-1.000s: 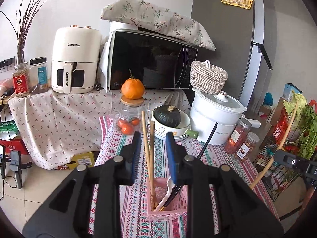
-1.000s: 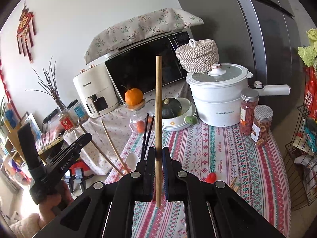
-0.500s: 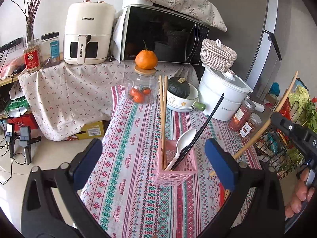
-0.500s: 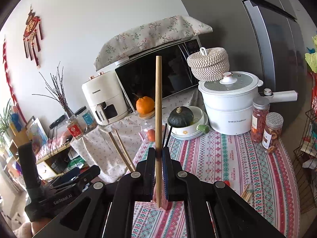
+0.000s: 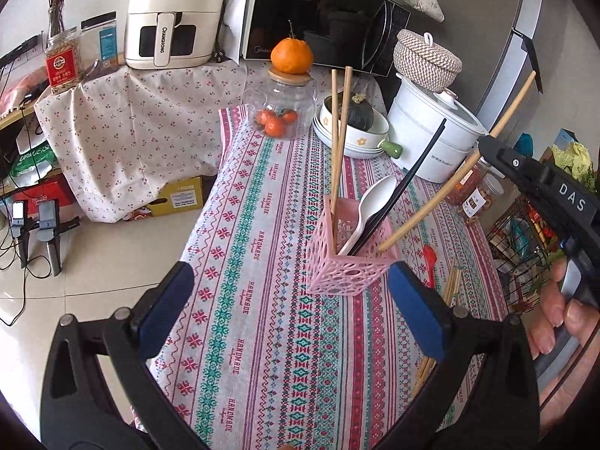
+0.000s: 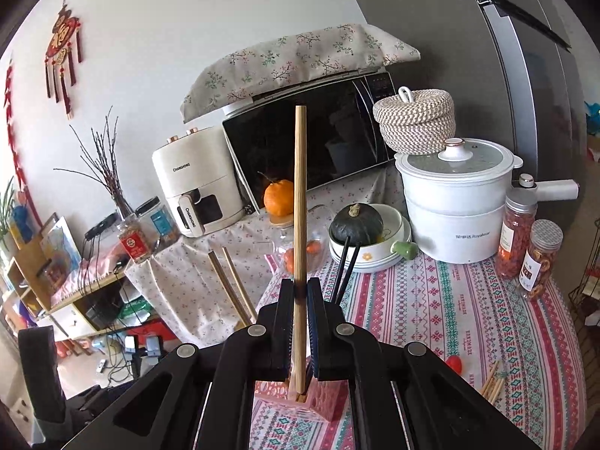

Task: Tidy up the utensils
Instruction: 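Lower the wooden chopstick into the pink basket and open the right tool, then grasp the red plastic spoon on the cloth with the left tool, then lift the red spoon with the left tool while the right tool grasps the green-banded wooden chopstick, then lower the red spoon into the pink basket with the left tool while the right tool carries the chopstick upright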

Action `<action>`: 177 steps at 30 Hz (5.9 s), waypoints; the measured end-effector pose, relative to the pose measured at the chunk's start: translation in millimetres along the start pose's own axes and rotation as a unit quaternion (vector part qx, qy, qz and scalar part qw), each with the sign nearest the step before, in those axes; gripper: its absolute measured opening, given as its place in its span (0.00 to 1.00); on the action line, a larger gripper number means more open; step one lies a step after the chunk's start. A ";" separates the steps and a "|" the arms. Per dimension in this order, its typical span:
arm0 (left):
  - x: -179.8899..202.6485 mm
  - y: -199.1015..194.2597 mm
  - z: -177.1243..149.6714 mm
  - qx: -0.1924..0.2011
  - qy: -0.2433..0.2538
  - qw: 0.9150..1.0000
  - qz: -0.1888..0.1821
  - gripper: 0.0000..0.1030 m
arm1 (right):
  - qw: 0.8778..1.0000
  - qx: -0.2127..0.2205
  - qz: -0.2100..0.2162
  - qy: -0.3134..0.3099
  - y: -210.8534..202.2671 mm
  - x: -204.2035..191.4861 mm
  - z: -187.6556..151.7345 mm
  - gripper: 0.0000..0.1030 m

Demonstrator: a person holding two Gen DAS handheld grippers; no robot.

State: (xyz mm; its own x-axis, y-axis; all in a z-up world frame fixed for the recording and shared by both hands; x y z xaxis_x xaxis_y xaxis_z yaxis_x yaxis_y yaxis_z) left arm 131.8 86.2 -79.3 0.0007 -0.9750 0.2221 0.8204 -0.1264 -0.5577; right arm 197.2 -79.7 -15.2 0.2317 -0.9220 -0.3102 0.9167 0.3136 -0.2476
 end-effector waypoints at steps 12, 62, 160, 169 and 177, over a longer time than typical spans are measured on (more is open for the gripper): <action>-7.1 0.4 -0.9 -0.005 -0.007 1.000 -0.002 1.00 | 0.998 -0.058 -0.003 -0.019 26.6 -2.3 -33.1 0.29; 184.2 82.8 -73.9 -0.100 0.172 0.980 0.003 1.00 | 0.944 -0.206 -0.258 0.002 -98.8 242.0 -72.4 1.00; 121.2 -15.8 -9.1 0.013 0.093 0.979 -0.183 0.27 | 0.970 -0.215 -0.110 0.029 -38.2 190.5 -91.9 0.05; 105.6 -41.9 40.1 0.122 0.077 0.977 -0.156 0.27 | 0.993 -0.101 -0.061 0.018 -63.8 140.7 -34.1 0.05; 85.7 -46.1 75.0 0.248 0.078 0.961 -0.091 0.27 | 0.997 -0.068 -0.033 0.002 -67.5 111.3 -17.7 0.05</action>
State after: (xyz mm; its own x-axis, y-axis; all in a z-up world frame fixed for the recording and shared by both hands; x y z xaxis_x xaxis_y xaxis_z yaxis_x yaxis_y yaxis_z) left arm 137.0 22.2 25.4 -0.2226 -0.9654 0.1358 0.9706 -0.2326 -0.0625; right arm 155.4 -199.5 -49.2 0.1701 -0.9410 -0.2924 0.8774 0.2797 -0.3897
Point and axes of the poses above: each gripper's, at about its wrist camera, not at the fingertips, and y roughly the way its jaws point, x to its right, z to its top, the point moved 7 cm from there along y, roughly the way its jaws point, and after that the axes turned 13 degrees about x, right-handed, at the moved point
